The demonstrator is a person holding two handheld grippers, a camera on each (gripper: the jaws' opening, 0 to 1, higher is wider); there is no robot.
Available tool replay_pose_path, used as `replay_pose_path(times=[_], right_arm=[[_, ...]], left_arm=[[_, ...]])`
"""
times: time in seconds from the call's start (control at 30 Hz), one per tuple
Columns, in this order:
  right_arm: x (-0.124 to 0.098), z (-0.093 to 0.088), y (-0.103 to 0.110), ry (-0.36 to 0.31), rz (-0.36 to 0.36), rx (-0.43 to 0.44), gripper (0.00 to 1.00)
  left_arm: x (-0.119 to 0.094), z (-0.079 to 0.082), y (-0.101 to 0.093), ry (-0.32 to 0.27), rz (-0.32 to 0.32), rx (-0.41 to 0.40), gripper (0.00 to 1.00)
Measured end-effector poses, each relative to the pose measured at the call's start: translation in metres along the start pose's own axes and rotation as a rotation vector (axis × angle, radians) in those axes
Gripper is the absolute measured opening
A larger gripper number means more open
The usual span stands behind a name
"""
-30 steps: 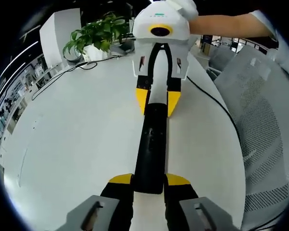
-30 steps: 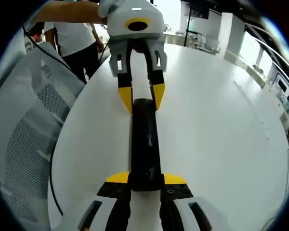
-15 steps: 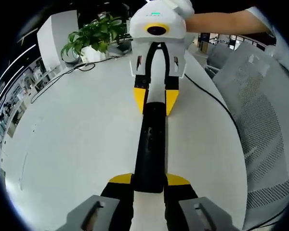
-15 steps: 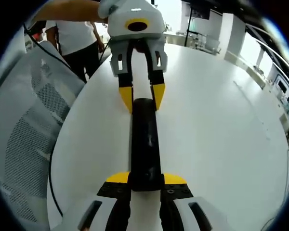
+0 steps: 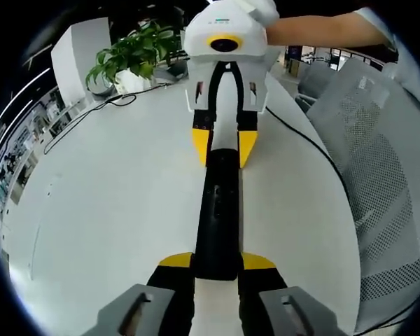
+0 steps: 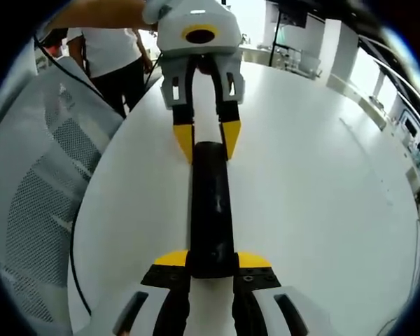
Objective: Press the specified remote control buttons in sequence, fully releasing each button before pressing the next.
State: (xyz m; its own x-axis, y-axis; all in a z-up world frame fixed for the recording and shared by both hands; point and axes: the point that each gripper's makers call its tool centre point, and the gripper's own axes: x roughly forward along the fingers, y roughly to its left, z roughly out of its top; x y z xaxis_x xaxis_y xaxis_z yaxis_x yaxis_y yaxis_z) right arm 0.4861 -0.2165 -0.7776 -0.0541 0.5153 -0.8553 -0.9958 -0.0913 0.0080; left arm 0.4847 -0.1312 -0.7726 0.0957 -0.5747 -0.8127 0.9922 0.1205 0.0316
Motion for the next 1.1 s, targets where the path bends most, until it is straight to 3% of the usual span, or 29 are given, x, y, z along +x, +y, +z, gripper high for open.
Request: replay_pose_path(times=[0.57,0.73,0.87,1.1], right_arm=[[-0.001,-0.002,0.003,0.014,0.012,-0.064,0.22],[-0.001,0.0,0.002,0.009,0.011,-0.05,0.22],[-0.005,0.004,0.0,-0.014,0.004,-0.022,0.29],[-0.015,0.007,-0.003,-0.015,-0.018,-0.039,0.3]], left_arm=[[0.0,-0.001,0.001,0.007,0.004,0.012,0.22],[0.0,-0.001,0.001,0.009,0.006,0.011,0.22],[0.0,-0.001,0.001,0.009,0.007,0.013,0.22],[0.0,-0.001,0.001,0.015,0.006,0.019,0.22]])
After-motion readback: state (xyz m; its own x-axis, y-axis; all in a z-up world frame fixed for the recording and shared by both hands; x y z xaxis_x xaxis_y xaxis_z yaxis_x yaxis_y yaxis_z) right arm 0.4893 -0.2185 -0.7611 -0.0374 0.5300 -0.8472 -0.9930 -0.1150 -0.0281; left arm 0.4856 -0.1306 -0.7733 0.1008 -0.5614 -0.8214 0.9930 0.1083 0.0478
